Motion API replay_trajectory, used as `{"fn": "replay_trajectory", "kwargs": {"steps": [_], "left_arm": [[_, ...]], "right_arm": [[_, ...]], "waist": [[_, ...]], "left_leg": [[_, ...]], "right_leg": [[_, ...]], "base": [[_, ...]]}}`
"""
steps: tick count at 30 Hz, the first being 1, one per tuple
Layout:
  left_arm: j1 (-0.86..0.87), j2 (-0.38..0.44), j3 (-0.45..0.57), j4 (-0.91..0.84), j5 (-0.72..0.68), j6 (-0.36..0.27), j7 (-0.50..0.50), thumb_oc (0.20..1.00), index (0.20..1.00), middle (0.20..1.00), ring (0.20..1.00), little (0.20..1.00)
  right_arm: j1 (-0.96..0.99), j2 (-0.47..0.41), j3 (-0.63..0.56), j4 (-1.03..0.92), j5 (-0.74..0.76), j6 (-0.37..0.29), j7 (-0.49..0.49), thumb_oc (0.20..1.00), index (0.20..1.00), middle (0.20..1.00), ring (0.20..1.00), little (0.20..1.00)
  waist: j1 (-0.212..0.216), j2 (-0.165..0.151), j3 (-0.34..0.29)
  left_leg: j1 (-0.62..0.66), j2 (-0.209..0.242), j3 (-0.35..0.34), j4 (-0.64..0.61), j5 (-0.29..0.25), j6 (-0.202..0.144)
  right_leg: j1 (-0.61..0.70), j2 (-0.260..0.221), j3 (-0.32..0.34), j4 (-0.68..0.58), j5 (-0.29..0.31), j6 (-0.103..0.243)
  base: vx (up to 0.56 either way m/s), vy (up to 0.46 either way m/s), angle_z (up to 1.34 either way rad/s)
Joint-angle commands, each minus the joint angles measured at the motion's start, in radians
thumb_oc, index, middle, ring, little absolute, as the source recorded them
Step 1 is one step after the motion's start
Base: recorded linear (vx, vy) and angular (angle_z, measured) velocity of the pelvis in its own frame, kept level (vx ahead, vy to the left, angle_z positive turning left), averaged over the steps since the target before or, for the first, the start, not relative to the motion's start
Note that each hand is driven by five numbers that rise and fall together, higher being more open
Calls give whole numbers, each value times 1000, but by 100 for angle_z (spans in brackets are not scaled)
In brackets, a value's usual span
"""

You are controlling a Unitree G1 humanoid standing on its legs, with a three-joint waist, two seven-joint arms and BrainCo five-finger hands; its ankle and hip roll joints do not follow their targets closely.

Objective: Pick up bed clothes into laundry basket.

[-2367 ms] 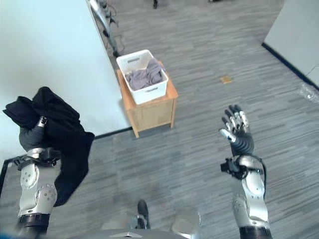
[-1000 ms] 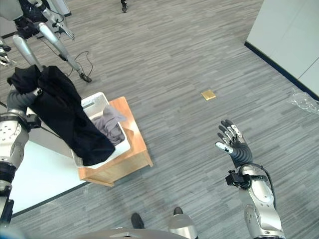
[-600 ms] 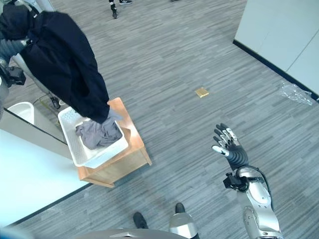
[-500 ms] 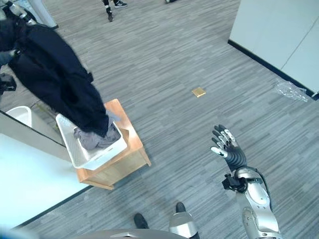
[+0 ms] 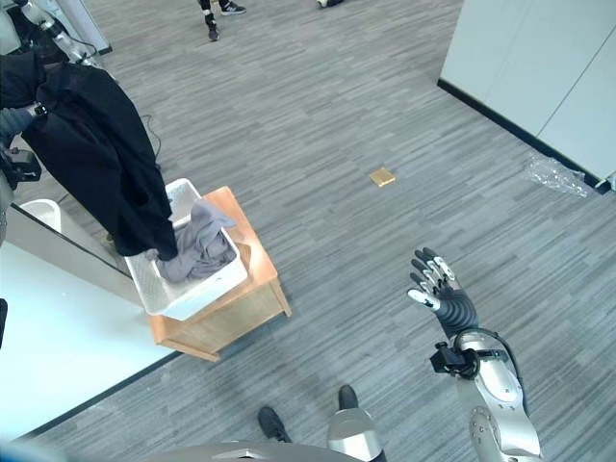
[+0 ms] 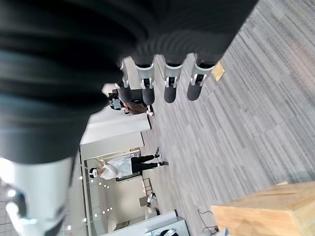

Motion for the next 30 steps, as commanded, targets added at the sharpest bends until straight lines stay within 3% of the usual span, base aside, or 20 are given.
{"fn": "replay_trajectory", "kwargs": {"steps": [1, 13, 14, 15, 16, 18, 30], "left_arm": [[-83, 7, 90, 33, 21, -52, 15, 200, 200, 200, 200, 200], [-32, -25, 135, 100, 129, -34, 41, 200, 200, 200, 200, 200], [-20, -30, 125, 117, 208, -25, 50, 200, 200, 200, 200, 200], [-14, -29, 111, 133, 280, -19, 57, 868, 868, 868, 868, 868], [-12, -25, 94, 144, 331, -15, 44, 1000, 1000, 1000, 1000, 1000], [-13, -4, 22, 141, 482, -21, 53, 1000, 1000, 1000, 1000, 1000], [-17, 14, 1, 115, 517, -19, 57, 1000, 1000, 1000, 1000, 1000]], "right_arm": [[-21, -15, -14, -41, 6, -36, 13, 1000, 1000, 1000, 1000, 1000], [-23, -37, -6, -63, 28, -34, 21, 1000, 1000, 1000, 1000, 1000], [-25, -49, -1, -82, 39, -31, 33, 1000, 1000, 1000, 1000, 1000], [-21, -54, 0, -91, 46, -32, 39, 1000, 1000, 1000, 1000, 1000], [-15, -56, -3, -98, 49, -32, 43, 1000, 1000, 1000, 1000, 1000], [0, -71, -1, -107, 57, -36, 57, 1000, 1000, 1000, 1000, 1000], [21, -77, -4, -102, 61, -30, 68, 1000, 1000, 1000, 1000, 1000]], "waist": [[19, -34, -19], [6, -61, 20], [2, -71, 26], [0, -76, 28], [-2, -79, 29], [-3, -82, 28], [13, -68, -10]], "left_leg": [[82, 31, 25, 11, -4, -44], [54, 47, 47, 11, 4, -49], [41, 53, 53, 11, 8, -50], [35, 56, 58, 11, 10, -51], [34, 56, 61, 11, 10, -51], [39, 56, 67, 11, 7, -50], [54, 49, 56, 11, -3, -47]], "right_leg": [[-27, -94, -34, 18, 19, 120], [-71, -81, -8, 16, 38, 118], [-90, -75, -3, 16, 46, 119], [-98, -73, 0, 15, 50, 120], [-100, -72, 3, 15, 52, 121], [-98, -75, 5, 14, 55, 125], [-68, -85, -20, 12, 50, 131]], "base": [[-14, -3, -4], [-37, 6, -7], [-73, 11, -17], [-81, 16, -17], [-46, 15, -18], [-23, 22, -14], [2, 1, 2]]}}
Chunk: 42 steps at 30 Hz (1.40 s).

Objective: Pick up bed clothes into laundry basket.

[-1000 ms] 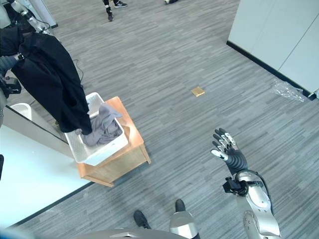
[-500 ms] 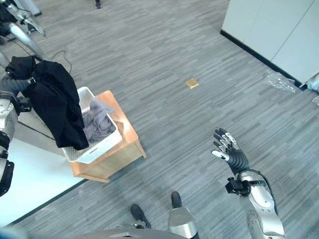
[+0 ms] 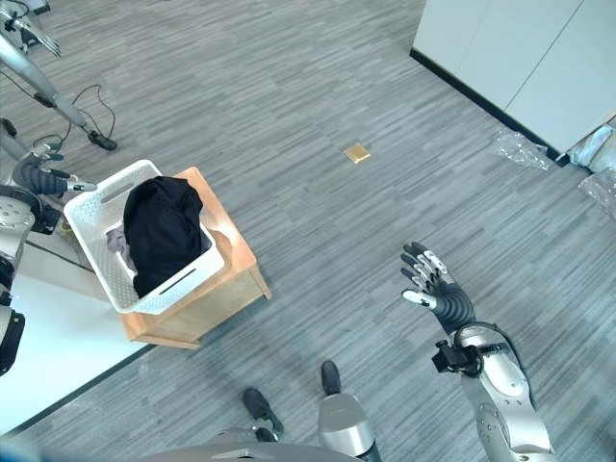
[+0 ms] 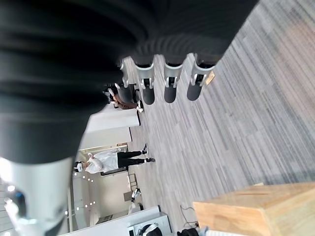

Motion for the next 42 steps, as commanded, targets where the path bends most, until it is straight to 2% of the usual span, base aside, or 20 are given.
{"fn": "replay_trajectory", "kwargs": {"steps": [1, 2, 6, 8, 9, 12, 13, 14, 16, 20, 24, 28, 29, 30, 33, 35, 37, 40, 41, 42], "left_arm": [[-78, 45, 36, -6, 6, -51, 32, 1000, 1000, 1000, 1000, 1000], [-76, 45, 37, -7, 5, -51, 32, 1000, 1000, 1000, 1000, 1000], [3, 9, 124, -75, -167, -70, 9, 1000, 1000, 1000, 1000, 1000], [83, -27, 188, -155, -291, -83, -5, 1000, 1000, 1000, 1000, 1000], [130, -39, 217, -212, -332, -89, -6, 1000, 1000, 1000, 1000, 1000], [270, -98, 263, -396, -437, -107, -25, 1000, 1000, 1000, 1000, 1000], [277, -99, 267, -401, -437, -105, -24, 1000, 1000, 1000, 1000, 1000], [477, -166, 321, -603, -510, -119, -38, 1000, 1000, 1000, 1000, 1000], [551, -197, 341, -662, -526, -119, -46, 1000, 1000, 1000, 1000, 1000], [806, -356, 408, -779, -587, -113, -88, 1000, 1000, 1000, 1000, 1000], [948, -463, 446, -736, -615, -92, -122, 1000, 1000, 1000, 1000, 1000], [1034, -526, 461, -710, -677, -74, -176, 1000, 1000, 1000, 1000, 1000], [1054, -549, 467, -666, -685, -68, -191, 1000, 1000, 1000, 1000, 1000], [1054, -549, 468, -665, -685, -69, -191, 1000, 1000, 1000, 1000, 1000], [1035, -581, 473, -502, -665, -72, -182, 1000, 1000, 1000, 1000, 1000], [983, -628, 483, -251, -603, -77, -125, 1000, 1000, 1000, 1000, 1000], [961, -639, 486, -176, -583, -76, -117, 1000, 1000, 1000, 1000, 1000], [913, -674, 479, 51, -413, -69, -45, 1000, 1000, 1000, 1000, 1000], [911, -679, 462, 87, -351, -60, -29, 1000, 1000, 1000, 1000, 1000], [910, -679, 463, 87, -350, -60, -28, 1000, 1000, 1000, 1000, 1000]], "right_arm": [[16, 2, -39, -54, 31, -31, 16, 1000, 1000, 1000, 1000, 1000], [17, 1, -39, -54, 31, -31, 16, 1000, 1000, 1000, 1000, 1000], [19, 13, -46, -47, 27, -25, 15, 1000, 1000, 1000, 1000, 1000], [22, 25, -56, -45, 24, -22, 13, 1000, 1000, 1000, 1000, 1000], [26, 28, -60, -47, 20, -22, 11, 1000, 1000, 1000, 1000, 1000], [30, 50, -76, -37, 11, -19, 4, 1000, 1000, 1000, 1000, 1000], [31, 48, -75, -37, 11, -19, 4, 1000, 1000, 1000, 1000, 1000], [35, 75, -92, -31, -4, -22, -4, 1000, 1000, 1000, 1000, 1000], [37, 83, -96, -31, -10, -23, -8, 1000, 1000, 1000, 1000, 1000], [38, 121, -121, -2, -38, -24, -23, 1000, 1000, 1000, 1000, 1000], [34, 134, -151, 69, -58, -29, -38, 1000, 1000, 1000, 1000, 1000], [11, 131, -176, 219, -118, -45, -86, 1000, 1000, 1000, 1000, 1000], [-6, 131, -181, 323, -141, -50, -104, 1000, 1000, 1000, 1000, 1000], [-7, 130, -180, 324, -141, -50, -104, 1000, 1000, 1000, 1000, 1000], [-37, 127, -170, 495, -163, -54, -138, 1000, 1000, 1000, 1000, 1000], [-79, 133, -131, 718, -172, -49, -177, 1000, 1000, 1000, 1000, 1000], [-94, 133, -113, 790, -172, -44, -184, 1000, 1000, 1000, 1000, 1000], [-153, 173, -11, 1135, -196, 3, -180, 1000, 1000, 1000, 1000, 1000], [-163, 185, 18, 1208, -215, 15, -174, 1000, 1000, 1000, 1000, 1000], [-164, 185, 18, 1209, -215, 14, -174, 1000, 1000, 1000, 1000, 1000]], "waist": [[37, -18, -77], [36, -18, -77], [54, -14, -89], [67, -13, -95], [71, -14, -94], [88, -12, -98], [86, -11, -100], [109, -10, -103], [113, -10, -106], [139, -13, -112], [158, -14, -115], [176, -14, -119], [185, -16, -120], [185, -16, -119], [194, -17, -119], [204, -21, -118], [205, -23, -117], [219, -34, -120], [222, -37, -122], [222, -37, -121]], "left_leg": [[73, 43, 7, 11, -6, -50], [74, 43, 7, 11, -6, -50], [80, 40, -10, 11, -11, -48], [81, 40, -17, 11, -12, -47], [72, 42, -7, 11, 9, -39], [71, 40, -22, 11, 11, -37], [71, 40, -22, 11, 11, -37], [71, 37, -38, 11, 11, -33], [72, 37, -43, 11, 10, -32], [76, 34, -55, 11, 9, -26], [79, 34, -63, 11, 9, -23], [81, 36, -75, 11, 10, -21], [83, 36, -82, 11, 11, -20], [83, 36, -82, 11, 11, -20], [86, 35, -91, 11, 12, -19], [88, 35, -98, 11, 13, -20], [90, 35, -99, 11, 14, -21], [95, 36, -106, 11, 14, -23], [97, 36, -106, 11, 13, -24], [97, 36, -106, 11, 13, -24]], "right_leg": [[-23, -90, -65, 13, 26, 124], [-23, -90, -65, 13, 26, 124], [-6, -93, -80, 13, 19, 122], [3, -95, -87, 13, 14, 119], [-3, -95, -101, 13, 29, 107], [7, -97, -111, 13, 25, 101], [7, -97, -112, 13, 25, 101], [17, -99, -123, 13, 22, 94], [21, -101, -125, 13, 19, 92], [32, -102, -132, 13, 13, 83], [41, -100, -138, 13, 9, 76], [52, -100, -147, 13, 3, 72], [59, -99, -152, 13, 0, 69], [59, -99, -153, 13, 0, 69], [66, -98, -158, 13, -5, 65], [74, -97, -165, 15, -12, 60], [76, -96, -167, 16, -14, 59], [85, -90, -170, 16, -22, 53], [87, -89, -172, 16, -23, 53], [87, -89, -172, 16, -23, 53]], "base": [[9, -6, 9], [5, -15, 7], [5, -18, 10], [-32, -32, 11], [-75, -45, 9], [-25, -28, 19], [1, -27, 12], [3, -22, 16], [3, -16, 14], [3, -6, 7], [2, -18, 9], [-2, -20, 13], [1, -25, 9], [0, -29, 7], [-4, -28, 11], [-7, -36, 10], [-1, -11, 2], [5, -57, 4], [6, -48, 4], [22, -49, 3]]}}
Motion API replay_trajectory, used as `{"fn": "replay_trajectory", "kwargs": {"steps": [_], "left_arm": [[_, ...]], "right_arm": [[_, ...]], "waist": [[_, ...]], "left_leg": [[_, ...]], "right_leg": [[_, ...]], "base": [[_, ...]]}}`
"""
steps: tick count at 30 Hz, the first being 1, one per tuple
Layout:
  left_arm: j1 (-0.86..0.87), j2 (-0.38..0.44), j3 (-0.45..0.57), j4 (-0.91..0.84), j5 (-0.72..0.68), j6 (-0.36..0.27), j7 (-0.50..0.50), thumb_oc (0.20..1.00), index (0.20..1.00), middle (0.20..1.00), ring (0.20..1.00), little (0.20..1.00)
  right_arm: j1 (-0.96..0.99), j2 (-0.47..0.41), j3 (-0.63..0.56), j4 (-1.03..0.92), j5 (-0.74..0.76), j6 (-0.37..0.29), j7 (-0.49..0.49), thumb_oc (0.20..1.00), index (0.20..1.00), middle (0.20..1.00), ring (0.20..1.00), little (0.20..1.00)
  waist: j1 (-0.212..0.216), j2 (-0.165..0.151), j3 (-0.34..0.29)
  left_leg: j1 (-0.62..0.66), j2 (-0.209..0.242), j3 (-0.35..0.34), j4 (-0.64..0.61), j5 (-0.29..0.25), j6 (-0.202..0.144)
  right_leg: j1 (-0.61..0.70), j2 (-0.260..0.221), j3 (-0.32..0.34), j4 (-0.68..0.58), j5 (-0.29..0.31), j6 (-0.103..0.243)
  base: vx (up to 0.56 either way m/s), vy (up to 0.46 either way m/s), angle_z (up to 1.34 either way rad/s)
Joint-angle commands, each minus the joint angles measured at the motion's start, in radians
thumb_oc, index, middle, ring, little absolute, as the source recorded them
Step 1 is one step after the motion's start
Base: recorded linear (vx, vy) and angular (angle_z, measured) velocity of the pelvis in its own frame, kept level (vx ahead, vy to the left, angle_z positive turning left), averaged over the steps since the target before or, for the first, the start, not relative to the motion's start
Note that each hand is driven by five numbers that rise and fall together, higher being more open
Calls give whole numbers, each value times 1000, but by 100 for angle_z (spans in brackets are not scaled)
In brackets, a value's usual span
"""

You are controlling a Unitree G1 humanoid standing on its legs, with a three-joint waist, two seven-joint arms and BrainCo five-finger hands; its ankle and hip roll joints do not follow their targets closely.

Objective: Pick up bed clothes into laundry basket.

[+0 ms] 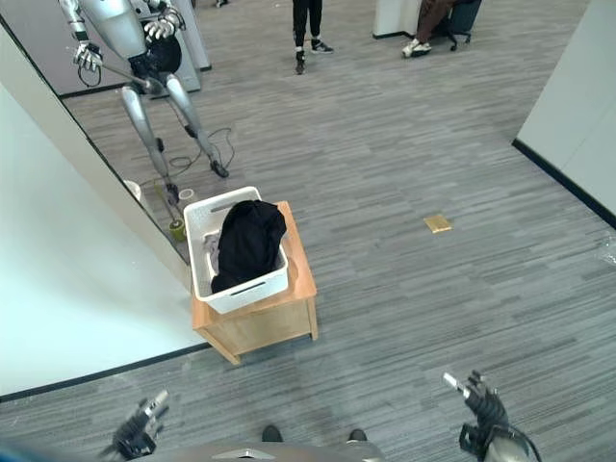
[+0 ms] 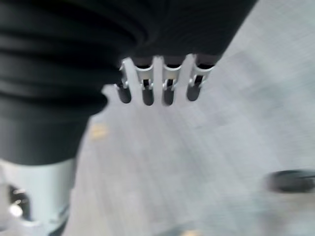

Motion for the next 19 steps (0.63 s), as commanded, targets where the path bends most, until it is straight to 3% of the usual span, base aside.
{"fn": "replay_trajectory", "kwargs": {"steps": [1, 6, 10, 19], "left_arm": [[-86, 2, -41, 34, 277, -4, 54, 1000, 1000, 1000, 1000, 1000], [-58, -34, -189, 54, 529, 10, 47, 1000, 1000, 1000, 1000, 1000], [-73, -43, -324, 3, 636, 0, 40, 1000, 1000, 1000, 1000, 1000], [-130, -33, -369, -26, 618, -7, 44, 1000, 1000, 1000, 1000, 1000]], "right_arm": [[-53, 67, 67, 119, -88, 42, 11, 1000, 1000, 1000, 1000, 1000], [-47, 124, 165, 230, -219, 77, 30, 1000, 1000, 1000, 1000, 1000], [-51, 155, 269, 221, -326, 79, 41, 1000, 1000, 1000, 1000, 1000], [-87, 127, 320, 168, -370, 64, 22, 1000, 1000, 1000, 1000, 1000]], "waist": [[26, -53, 31], [32, -66, 21], [34, -71, 20], [26, -74, 14]], "left_leg": [[63, 55, 28, 11, 26, -49], [70, 55, 28, 11, 18, -44], [73, 55, 18, 11, 14, -41], [83, 58, 21, 11, 11, -41]], "right_leg": [[-23, -69, -36, 18, 28, 36], [-17, -68, -37, 19, 23, 35], [-13, -67, -35, 23, 18, 35], [-10, -63, -28, 27, 15, 35]], "base": [[21, -47, 4], [23, -39, 1], [0, 0, 0], [0, 0, 0]]}}
